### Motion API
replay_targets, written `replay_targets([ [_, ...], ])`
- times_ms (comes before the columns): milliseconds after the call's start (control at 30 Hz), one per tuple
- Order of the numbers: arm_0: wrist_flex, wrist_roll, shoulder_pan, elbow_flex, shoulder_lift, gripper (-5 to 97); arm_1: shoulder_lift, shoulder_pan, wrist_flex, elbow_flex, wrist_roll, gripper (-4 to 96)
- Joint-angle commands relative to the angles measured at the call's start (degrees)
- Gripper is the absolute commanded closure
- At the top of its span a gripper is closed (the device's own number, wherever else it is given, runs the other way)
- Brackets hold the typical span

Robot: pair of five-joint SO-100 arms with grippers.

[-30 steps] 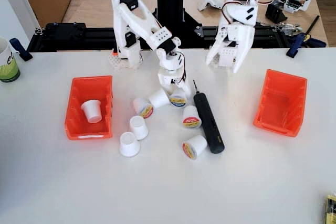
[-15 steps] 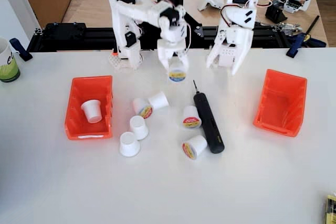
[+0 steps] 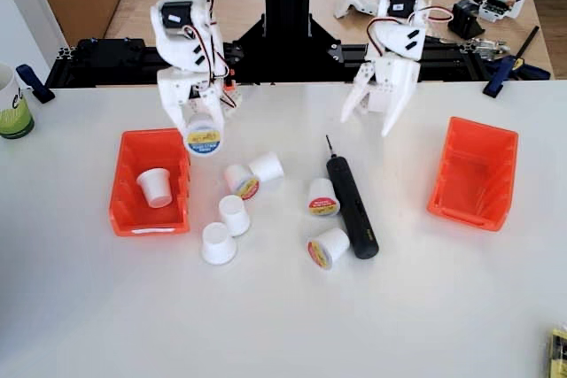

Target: Sort the coffee pods, blue into left, red into right

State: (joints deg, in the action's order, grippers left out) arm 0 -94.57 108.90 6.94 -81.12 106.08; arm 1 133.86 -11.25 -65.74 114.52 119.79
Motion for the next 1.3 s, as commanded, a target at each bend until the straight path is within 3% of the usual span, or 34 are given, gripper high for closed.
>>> replay_targets([
  [0,5.4,20.9,16.7,-3.8,0.1,77,0.1,-2.1,1.8,-0.1,-1.0,58.3],
  [67,10.5,27.3,21.6,-8.6,0.3,76,0.1,-3.3,3.0,0.8,-1.3,58.3],
  [133,16.3,31.0,24.6,-13.6,0.4,74,0.1,-4.4,4.6,1.8,-1.5,58.3],
  [267,21.4,31.5,25.5,-19.0,0.9,57,-0.3,-4.7,5.6,2.2,-0.6,57.2],
  [400,18.1,25.0,20.8,-19.3,4.7,55,-0.3,-5.6,5.4,2.1,-1.0,57.0],
  [467,14.6,19.6,16.1,-18.9,7.1,55,-0.3,-5.8,5.4,2.1,-1.1,57.0],
  [700,13.2,-3.9,-13.5,-15.4,10.9,57,-3.0,-5.1,12.4,5.2,1.1,56.1],
  [800,13.7,-8.6,-22.4,-15.4,10.4,55,-6.7,-5.4,20.4,9.1,0.5,53.7],
  [967,16.6,-15.7,-28.7,-16.6,8.6,54,-14.0,-6.9,32.2,13.1,-4.4,52.3],
  [1100,21.5,-18.9,-26.7,-16.6,4.7,54,-21.4,-9.5,41.0,12.3,-13.7,53.0],
  [1267,21.8,-14.3,-16.4,-17.5,1.5,54,-29.3,-9.0,50.3,12.7,-23.5,50.9],
])
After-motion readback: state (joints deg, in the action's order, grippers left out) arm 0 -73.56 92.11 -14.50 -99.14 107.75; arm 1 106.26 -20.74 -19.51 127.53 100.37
